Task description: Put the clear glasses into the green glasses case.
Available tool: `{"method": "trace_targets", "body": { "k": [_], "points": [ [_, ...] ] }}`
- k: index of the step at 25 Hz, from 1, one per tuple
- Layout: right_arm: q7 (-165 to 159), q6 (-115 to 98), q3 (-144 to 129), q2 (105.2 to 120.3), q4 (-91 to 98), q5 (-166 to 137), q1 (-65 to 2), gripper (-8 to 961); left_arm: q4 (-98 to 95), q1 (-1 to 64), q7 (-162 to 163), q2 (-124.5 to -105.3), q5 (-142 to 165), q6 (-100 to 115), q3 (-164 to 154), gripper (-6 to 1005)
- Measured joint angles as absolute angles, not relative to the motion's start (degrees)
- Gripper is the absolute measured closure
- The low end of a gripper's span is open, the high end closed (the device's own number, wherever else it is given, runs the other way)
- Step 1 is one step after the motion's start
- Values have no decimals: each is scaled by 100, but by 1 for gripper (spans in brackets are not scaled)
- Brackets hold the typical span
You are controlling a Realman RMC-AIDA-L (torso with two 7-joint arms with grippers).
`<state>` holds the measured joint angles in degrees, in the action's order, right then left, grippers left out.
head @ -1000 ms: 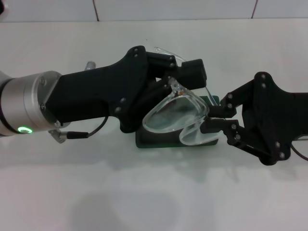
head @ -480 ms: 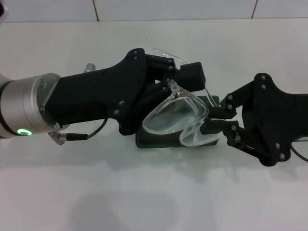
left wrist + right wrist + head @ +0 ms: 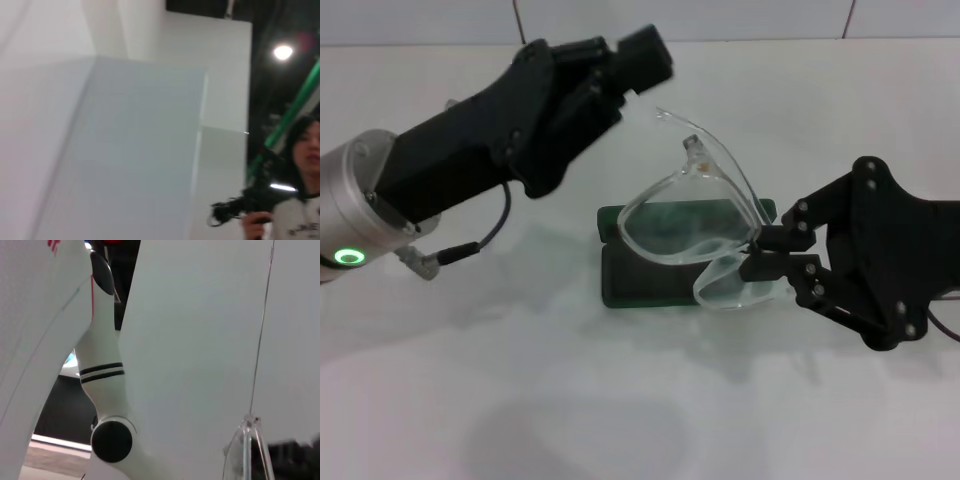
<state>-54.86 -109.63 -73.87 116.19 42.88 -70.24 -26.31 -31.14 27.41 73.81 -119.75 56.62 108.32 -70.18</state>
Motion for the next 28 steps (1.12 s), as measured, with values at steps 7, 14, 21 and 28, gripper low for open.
{"method": "trace_targets", "body": {
  "k": [7, 14, 21, 28],
  "points": [
    [-5232, -11455, -7350, 11607, 4362, -6916, -2618, 895, -2937, 2711, 7303, -11976, 5780, 10070, -7025, 944],
    [-5093, -11728, -7339, 11598, 4520, -6729, -2601, 895, -2928, 2695, 7300, -11963, 5838, 9628, -6997, 944],
    [-5071, -11856, -7370, 11592, 4538, -6728, -2650, 895, -2926, 2735, 7373, -11952, 5836, 9421, -7009, 944],
    [-5060, -11799, -7374, 11592, 4642, -6733, -2682, 895, -2998, 3050, 7754, -11957, 6328, 9556, -7115, 944]
  ]
}}
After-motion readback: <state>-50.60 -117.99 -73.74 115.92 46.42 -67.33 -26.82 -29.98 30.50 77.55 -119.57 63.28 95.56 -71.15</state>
